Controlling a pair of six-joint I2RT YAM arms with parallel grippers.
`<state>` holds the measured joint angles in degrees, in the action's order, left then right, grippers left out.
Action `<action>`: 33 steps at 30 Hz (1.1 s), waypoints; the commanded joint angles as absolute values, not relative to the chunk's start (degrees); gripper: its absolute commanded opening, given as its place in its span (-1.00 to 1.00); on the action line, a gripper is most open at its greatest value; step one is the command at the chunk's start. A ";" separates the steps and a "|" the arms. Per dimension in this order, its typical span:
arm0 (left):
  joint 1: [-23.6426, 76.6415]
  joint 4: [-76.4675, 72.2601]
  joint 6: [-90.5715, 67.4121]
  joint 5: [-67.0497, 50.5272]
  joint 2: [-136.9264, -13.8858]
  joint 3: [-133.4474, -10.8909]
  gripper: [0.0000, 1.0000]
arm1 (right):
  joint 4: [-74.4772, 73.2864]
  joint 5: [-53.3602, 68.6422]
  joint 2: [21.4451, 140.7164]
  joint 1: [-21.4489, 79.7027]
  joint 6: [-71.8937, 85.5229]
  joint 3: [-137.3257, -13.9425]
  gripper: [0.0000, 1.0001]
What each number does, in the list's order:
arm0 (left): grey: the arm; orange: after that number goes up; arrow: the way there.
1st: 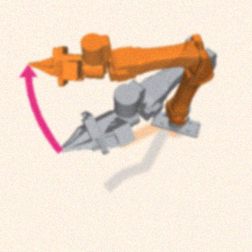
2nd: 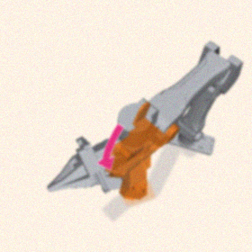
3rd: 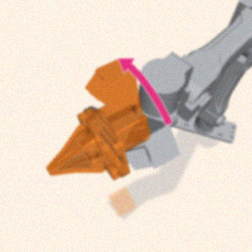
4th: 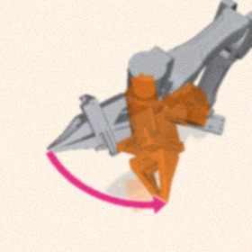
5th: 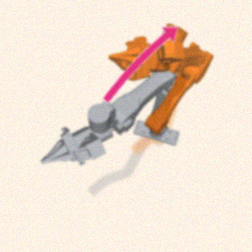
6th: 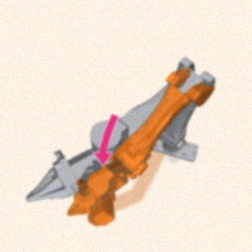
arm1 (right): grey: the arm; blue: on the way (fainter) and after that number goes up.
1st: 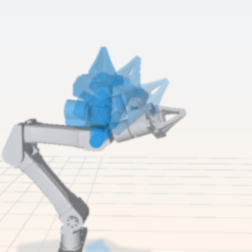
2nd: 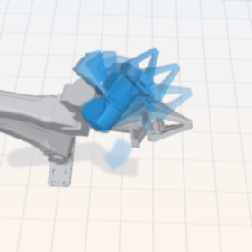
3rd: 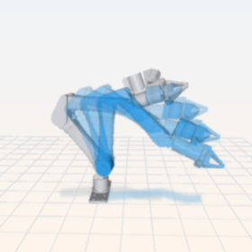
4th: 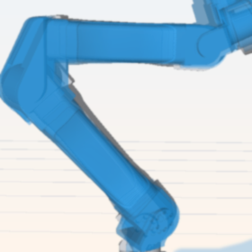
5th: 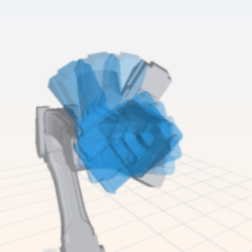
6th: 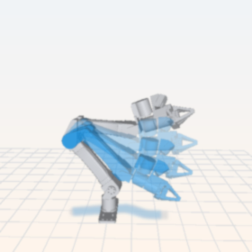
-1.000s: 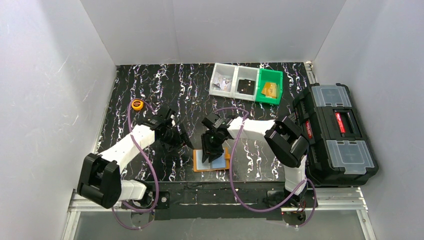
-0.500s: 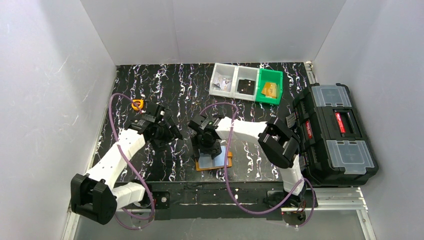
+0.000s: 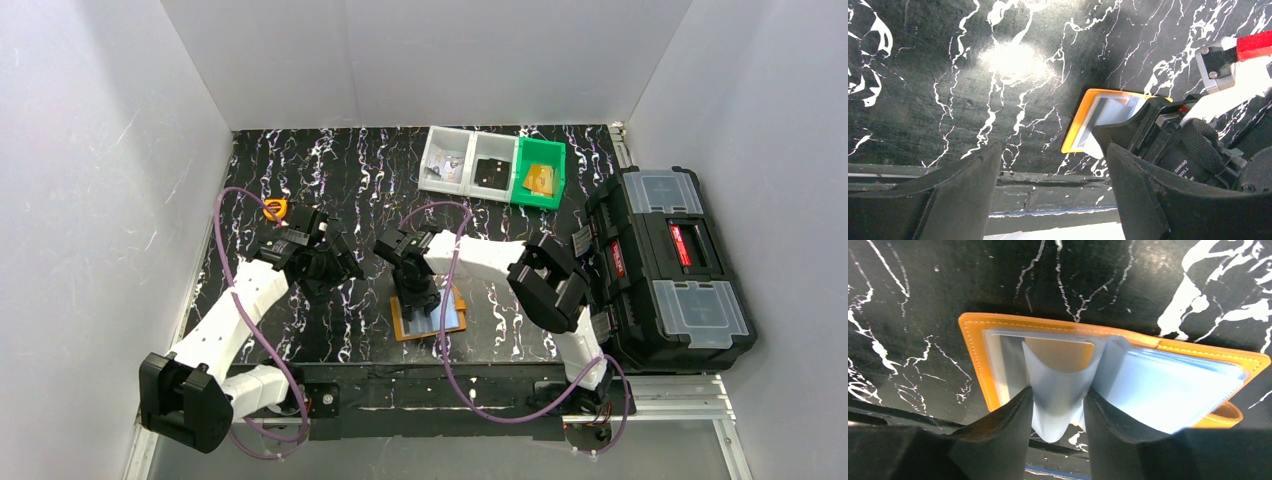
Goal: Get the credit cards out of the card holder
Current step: Remove the credit card from the card holder.
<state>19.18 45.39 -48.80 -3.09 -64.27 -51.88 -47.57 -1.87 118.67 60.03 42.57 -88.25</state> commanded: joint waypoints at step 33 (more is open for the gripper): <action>31.76 23.19 -51.27 -23.60 -91.73 -51.30 -0.71 | -25.46 11.79 107.69 52.86 41.66 -67.47 -0.73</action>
